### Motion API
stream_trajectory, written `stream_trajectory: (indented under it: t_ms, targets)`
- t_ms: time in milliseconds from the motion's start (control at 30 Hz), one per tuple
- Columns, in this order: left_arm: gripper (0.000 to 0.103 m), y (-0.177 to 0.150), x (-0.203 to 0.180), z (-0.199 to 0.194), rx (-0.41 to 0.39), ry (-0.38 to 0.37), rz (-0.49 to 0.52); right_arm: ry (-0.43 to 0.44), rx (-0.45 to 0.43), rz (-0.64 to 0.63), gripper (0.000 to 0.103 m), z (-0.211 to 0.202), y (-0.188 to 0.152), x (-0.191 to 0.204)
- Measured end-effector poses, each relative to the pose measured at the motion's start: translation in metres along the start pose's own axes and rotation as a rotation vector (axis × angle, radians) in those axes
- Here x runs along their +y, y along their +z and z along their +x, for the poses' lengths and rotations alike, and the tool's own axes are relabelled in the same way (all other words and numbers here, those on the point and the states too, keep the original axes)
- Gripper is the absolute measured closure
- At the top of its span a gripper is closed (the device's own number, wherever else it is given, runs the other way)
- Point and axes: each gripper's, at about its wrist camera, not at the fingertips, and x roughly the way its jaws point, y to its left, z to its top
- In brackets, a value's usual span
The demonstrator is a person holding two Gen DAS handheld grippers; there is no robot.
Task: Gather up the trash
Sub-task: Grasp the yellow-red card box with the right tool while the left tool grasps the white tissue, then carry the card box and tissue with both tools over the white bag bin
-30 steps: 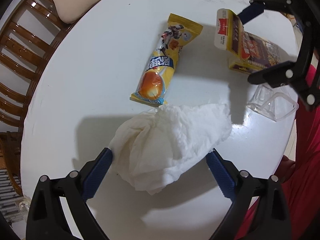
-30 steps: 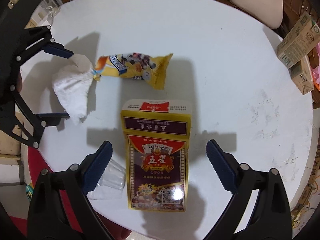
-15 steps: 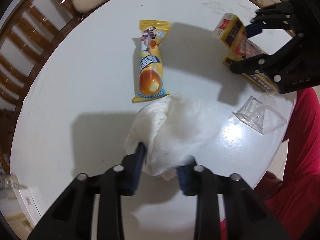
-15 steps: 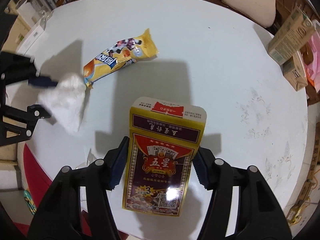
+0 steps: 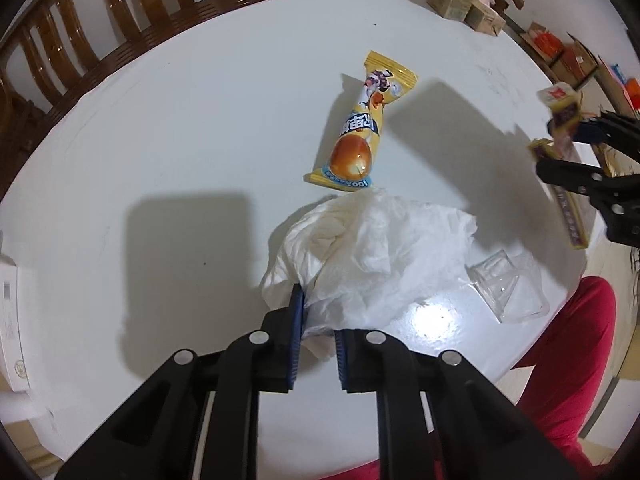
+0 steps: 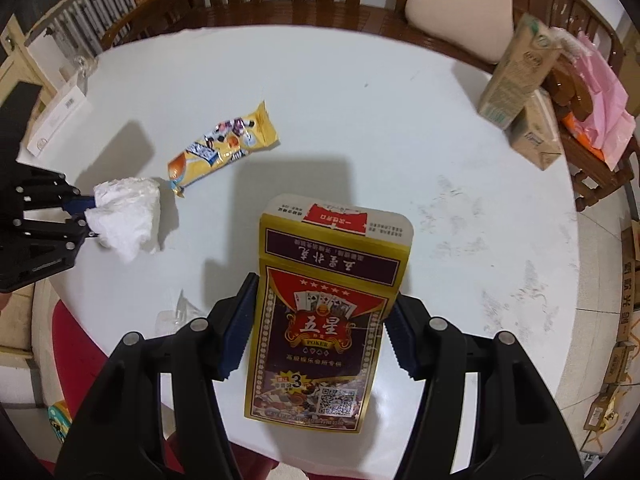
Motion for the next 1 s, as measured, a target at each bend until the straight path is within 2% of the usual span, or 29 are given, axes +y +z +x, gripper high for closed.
stream_trajectory:
  t_ms: [300,433,667,767,1000]
  targets:
    - [0.090,-0.012,-0.002,-0.029,-0.111,0.027,-0.065,-0.031,-0.077,0.012,0.044,-0.029,-0.015,0.000]
    - [0.090,-0.018,0.002,-0.051,-0.194,0.077,-0.081,-0.041,-0.124,0.024,0.044,-0.046,-0.022,0.000]
    - [0.090,-0.037,-0.025,-0.099,-0.323,0.135,-0.064,-0.048,-0.226,-0.003,0.044,-0.092,-0.043,0.016]
    - [0.090,-0.047,-0.036,-0.115,-0.347,0.112,-0.056,-0.037,-0.258,-0.016,0.044,-0.110,-0.053,0.024]
    - [0.090,-0.066,-0.064,-0.140,-0.407,0.111,-0.025,-0.033,-0.324,-0.051,0.044,-0.146,-0.084,0.046]
